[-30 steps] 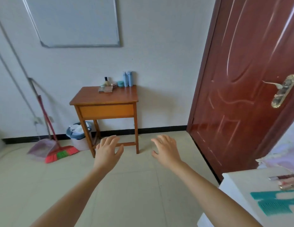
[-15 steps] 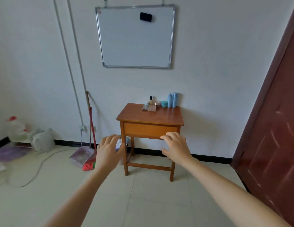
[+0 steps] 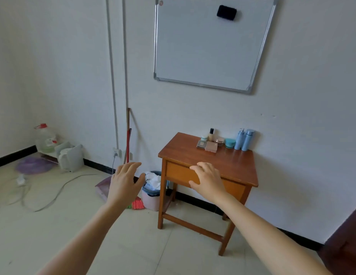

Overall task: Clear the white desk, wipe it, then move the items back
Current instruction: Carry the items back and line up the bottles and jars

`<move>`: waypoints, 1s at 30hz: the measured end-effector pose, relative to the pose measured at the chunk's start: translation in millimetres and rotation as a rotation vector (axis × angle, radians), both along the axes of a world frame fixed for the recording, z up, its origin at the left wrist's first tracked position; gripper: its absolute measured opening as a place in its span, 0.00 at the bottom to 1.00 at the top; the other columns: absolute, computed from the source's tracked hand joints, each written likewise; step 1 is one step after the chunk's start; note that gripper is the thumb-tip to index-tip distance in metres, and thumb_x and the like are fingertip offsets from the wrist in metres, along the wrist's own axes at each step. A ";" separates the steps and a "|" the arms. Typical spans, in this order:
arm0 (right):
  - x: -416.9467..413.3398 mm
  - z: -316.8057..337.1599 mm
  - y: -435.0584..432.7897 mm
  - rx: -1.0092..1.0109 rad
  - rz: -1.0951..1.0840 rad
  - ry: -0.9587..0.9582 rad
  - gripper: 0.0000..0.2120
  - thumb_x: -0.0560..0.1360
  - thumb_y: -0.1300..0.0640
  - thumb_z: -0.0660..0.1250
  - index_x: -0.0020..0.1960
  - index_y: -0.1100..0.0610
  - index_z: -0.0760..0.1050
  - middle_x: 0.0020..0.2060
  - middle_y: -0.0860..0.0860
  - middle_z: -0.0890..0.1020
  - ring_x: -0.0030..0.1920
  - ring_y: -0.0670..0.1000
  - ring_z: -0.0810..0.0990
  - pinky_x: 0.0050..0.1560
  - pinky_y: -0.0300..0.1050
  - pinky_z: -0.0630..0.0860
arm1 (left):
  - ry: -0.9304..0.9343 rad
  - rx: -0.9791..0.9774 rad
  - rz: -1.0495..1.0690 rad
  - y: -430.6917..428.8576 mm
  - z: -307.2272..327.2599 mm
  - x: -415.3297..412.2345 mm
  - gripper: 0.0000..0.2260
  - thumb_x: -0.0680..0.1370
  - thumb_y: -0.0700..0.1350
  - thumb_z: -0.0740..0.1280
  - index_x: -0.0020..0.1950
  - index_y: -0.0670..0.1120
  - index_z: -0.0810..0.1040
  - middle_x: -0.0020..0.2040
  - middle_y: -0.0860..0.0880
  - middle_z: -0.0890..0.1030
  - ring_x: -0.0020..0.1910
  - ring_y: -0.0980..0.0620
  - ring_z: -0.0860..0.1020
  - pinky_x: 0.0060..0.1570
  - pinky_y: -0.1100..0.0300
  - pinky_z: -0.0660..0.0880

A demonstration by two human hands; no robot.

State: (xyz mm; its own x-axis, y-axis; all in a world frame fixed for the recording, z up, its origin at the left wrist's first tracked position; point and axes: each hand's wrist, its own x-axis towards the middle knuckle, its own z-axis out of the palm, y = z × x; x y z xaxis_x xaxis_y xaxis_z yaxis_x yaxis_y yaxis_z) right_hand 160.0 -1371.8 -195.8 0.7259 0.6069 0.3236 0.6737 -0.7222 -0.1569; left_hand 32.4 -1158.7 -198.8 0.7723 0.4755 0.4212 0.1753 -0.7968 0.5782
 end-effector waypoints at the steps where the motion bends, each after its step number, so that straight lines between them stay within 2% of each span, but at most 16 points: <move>1: 11.0 -4.4 9.3 -0.011 0.007 0.006 0.22 0.76 0.49 0.62 0.68 0.51 0.65 0.68 0.51 0.65 0.70 0.52 0.59 0.67 0.48 0.58 | 0.008 -0.019 0.014 9.4 -5.5 8.2 0.18 0.77 0.46 0.63 0.66 0.44 0.71 0.66 0.45 0.72 0.67 0.46 0.65 0.65 0.49 0.63; 8: 92.6 -30.9 70.2 -0.074 -0.011 0.017 0.22 0.76 0.49 0.61 0.68 0.51 0.65 0.69 0.51 0.65 0.70 0.51 0.58 0.68 0.48 0.58 | 0.019 -0.091 0.007 81.9 -32.3 98.1 0.18 0.78 0.46 0.62 0.66 0.44 0.70 0.66 0.45 0.72 0.67 0.46 0.64 0.65 0.49 0.63; 14: 172.2 -24.0 103.6 -0.132 -0.160 0.029 0.22 0.76 0.49 0.61 0.68 0.50 0.64 0.69 0.51 0.64 0.71 0.51 0.58 0.68 0.48 0.58 | 0.025 -0.096 -0.146 130.1 -33.1 198.5 0.18 0.78 0.46 0.61 0.67 0.45 0.69 0.67 0.47 0.72 0.68 0.48 0.65 0.65 0.55 0.63; 18: 213.3 -33.3 118.0 -0.079 -0.285 0.043 0.21 0.75 0.49 0.62 0.67 0.49 0.66 0.68 0.49 0.66 0.69 0.49 0.60 0.67 0.46 0.60 | 0.039 -0.067 -0.210 161.8 -41.7 258.9 0.18 0.78 0.47 0.62 0.67 0.45 0.70 0.65 0.47 0.73 0.67 0.49 0.66 0.64 0.56 0.64; 24: 246.3 -74.7 101.9 -0.084 -0.443 0.192 0.21 0.75 0.49 0.63 0.67 0.50 0.66 0.67 0.50 0.67 0.70 0.50 0.61 0.67 0.47 0.62 | 0.157 -0.115 -0.318 155.3 -81.1 328.7 0.17 0.78 0.47 0.61 0.67 0.46 0.70 0.66 0.48 0.73 0.67 0.49 0.66 0.64 0.55 0.64; 30: 319.6 -79.8 57.8 -0.030 -0.580 0.210 0.22 0.75 0.48 0.64 0.66 0.52 0.67 0.66 0.52 0.69 0.68 0.52 0.64 0.65 0.48 0.64 | 0.208 -0.066 -0.403 122.9 -92.5 410.0 0.18 0.79 0.47 0.59 0.68 0.47 0.68 0.67 0.49 0.71 0.67 0.50 0.64 0.66 0.54 0.63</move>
State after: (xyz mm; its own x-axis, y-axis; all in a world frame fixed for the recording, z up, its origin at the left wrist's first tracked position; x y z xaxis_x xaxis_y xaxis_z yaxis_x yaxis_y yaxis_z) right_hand 479.5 -1314.0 -275.6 0.9868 0.1009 0.1270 0.1269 -0.9678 -0.2173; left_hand 442.4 -1035.8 -291.2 0.9662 0.1408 0.2161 -0.0229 -0.7878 0.6155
